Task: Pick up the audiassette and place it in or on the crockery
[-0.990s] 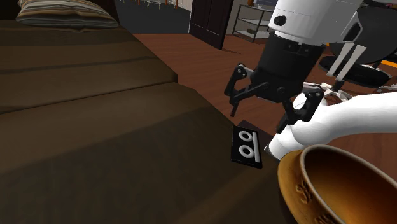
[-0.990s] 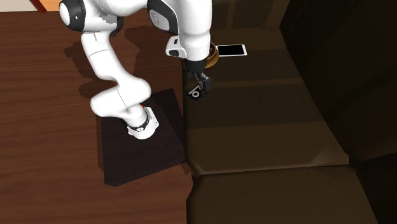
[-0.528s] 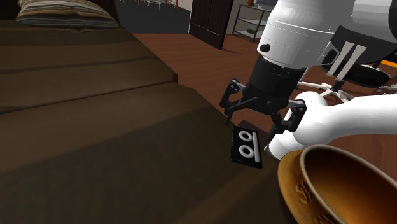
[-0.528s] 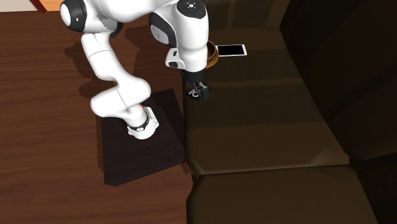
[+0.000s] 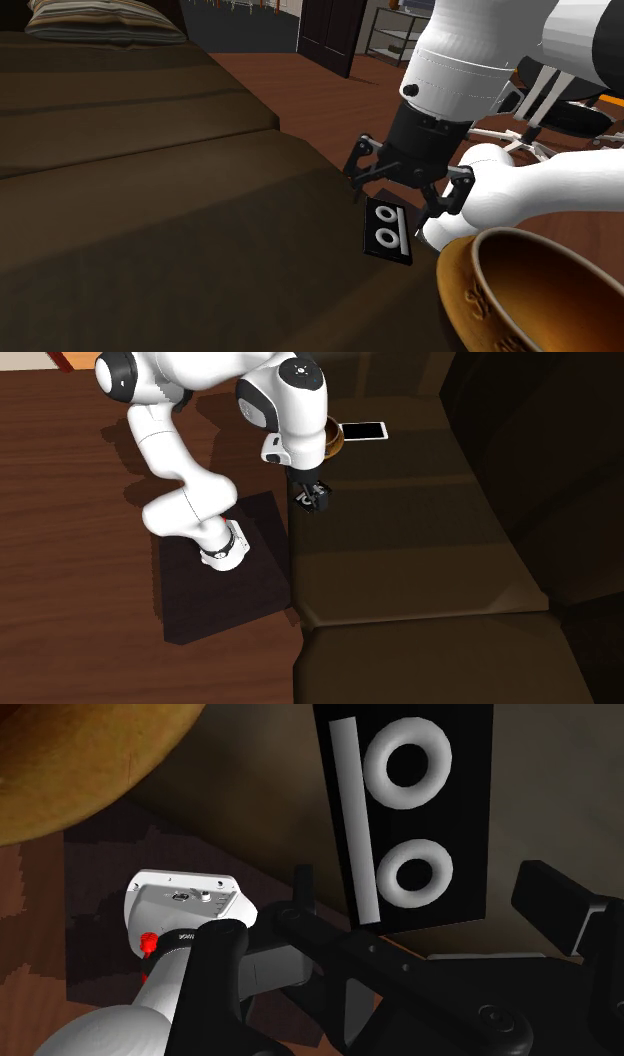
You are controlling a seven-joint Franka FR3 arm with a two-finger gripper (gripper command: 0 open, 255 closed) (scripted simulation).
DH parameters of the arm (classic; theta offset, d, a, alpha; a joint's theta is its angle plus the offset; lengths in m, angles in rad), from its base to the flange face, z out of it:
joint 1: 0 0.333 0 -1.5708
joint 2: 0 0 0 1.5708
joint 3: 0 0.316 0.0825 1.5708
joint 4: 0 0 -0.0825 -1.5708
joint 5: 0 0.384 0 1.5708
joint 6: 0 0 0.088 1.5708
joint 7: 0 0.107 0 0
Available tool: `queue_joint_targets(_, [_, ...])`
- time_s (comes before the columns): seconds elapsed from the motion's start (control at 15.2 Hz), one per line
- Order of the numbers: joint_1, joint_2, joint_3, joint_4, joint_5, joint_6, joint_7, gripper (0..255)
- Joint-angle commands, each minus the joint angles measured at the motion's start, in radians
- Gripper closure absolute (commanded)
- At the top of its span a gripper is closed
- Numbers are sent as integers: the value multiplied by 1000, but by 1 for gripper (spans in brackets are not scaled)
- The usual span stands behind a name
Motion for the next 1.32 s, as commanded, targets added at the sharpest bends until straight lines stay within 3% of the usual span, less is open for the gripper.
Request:
queue_joint_targets(0.0, [0,0,0,0,0,0,0,0])
queue_joint_targets(0.07, [0,0,0,0,0,0,0,255])
queue_joint_targets(0.66, [0,0,0,0,0,0,0,255])
queue_joint_targets(1.25, [-22,37,-49,127,-48,-92,13,255])
